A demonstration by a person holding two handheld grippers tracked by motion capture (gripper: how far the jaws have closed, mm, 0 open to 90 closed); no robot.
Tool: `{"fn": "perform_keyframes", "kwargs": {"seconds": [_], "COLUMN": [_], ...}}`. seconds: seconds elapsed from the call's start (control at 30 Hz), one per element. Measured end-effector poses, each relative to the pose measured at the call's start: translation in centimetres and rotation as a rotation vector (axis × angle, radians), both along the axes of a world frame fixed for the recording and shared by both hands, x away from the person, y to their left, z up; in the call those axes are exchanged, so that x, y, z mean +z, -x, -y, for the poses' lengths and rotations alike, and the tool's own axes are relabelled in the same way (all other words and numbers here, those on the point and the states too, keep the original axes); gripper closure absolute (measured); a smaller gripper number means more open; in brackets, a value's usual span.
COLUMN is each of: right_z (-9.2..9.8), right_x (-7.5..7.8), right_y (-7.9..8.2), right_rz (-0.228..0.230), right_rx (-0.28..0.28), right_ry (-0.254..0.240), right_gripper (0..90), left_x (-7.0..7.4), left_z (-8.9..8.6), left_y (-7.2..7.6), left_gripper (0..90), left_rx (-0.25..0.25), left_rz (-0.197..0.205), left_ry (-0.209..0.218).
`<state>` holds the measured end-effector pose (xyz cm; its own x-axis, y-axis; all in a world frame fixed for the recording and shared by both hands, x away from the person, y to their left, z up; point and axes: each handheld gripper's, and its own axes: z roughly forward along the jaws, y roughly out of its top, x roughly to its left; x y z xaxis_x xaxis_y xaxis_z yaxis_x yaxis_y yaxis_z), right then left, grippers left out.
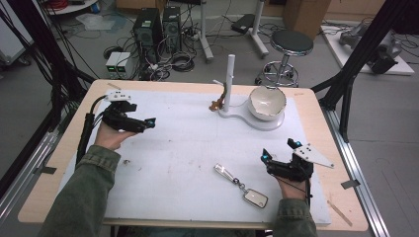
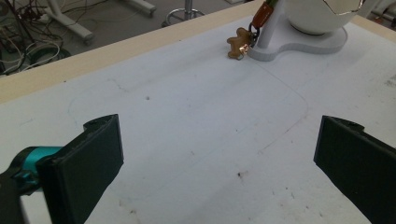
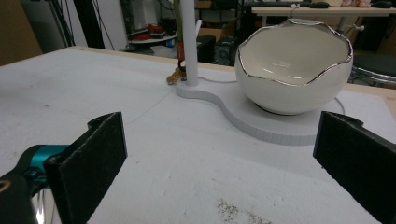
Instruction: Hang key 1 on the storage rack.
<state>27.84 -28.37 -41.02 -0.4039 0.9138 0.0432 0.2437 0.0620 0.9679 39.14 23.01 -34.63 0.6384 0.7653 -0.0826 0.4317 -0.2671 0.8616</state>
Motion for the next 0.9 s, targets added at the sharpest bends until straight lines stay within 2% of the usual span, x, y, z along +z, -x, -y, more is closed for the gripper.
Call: {"fn": "perform_keyframes", "kwargs": {"seconds": [0.13,0.33,0.53,0.63,0.9], "right_z": [0.0,0.0,0.0,0.0,0.0], "right_x": [0.0,0.0,0.0,0.0,0.0], "right_y": [0.0,0.1,0.0,0.0,0.1], "right_rz": [0.002,0.000,0.003,0.003,0.001], "right_rx": [-0.001,0.002,0.002,0.002,0.000], "right_ry": [0.002,0.000,0.009,0.010,0.009], "right_gripper": [1.5,1.5,1.5,1.5,1.5], "left_x": [-0.6,-1.4,-2.1,-2.4,-2.8], "left_z": [-1.0,-2.6,-4.0,-4.3,-5.1], "left_y": [1.0,2.6,3.8,4.4,5.9], "left_gripper": [1.6,1.7,1.7,1.6,1.7], "left_rx": [0.023,0.071,0.115,0.128,0.138], "left_rz": [0.019,0.058,0.082,0.111,0.150], "left_ry": [0.011,0.055,0.063,0.052,0.058]}}
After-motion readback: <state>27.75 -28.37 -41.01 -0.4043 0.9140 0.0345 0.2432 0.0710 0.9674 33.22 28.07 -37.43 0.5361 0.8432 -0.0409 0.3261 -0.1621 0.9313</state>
